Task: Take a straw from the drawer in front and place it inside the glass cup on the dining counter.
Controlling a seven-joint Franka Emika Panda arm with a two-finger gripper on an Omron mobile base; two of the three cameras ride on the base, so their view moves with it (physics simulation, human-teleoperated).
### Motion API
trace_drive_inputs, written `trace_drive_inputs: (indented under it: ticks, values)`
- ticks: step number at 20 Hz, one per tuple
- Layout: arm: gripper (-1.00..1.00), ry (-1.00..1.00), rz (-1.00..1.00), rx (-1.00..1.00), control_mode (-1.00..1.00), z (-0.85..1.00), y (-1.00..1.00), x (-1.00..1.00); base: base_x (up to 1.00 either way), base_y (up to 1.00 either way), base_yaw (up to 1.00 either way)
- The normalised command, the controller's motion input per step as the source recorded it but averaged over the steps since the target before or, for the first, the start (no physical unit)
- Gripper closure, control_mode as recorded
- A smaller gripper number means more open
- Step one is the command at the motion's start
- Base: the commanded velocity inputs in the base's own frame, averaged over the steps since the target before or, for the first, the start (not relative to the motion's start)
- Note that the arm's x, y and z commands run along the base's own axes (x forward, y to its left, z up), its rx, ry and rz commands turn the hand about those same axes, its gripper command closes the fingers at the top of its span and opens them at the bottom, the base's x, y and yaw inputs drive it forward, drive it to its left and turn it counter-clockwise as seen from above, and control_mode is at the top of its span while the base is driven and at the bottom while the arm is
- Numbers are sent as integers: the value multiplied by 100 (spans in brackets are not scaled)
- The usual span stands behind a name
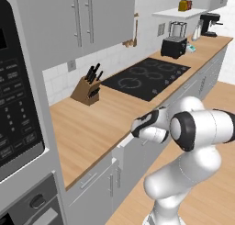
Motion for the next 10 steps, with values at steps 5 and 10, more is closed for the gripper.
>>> trace_drive_inputs:
  ticks: [5,10]
  values:
    - [100,0,5,0,-100,0,0,1,0,0,0]
    - [100,0,5,0,-100,0,0,1,0,0,0]
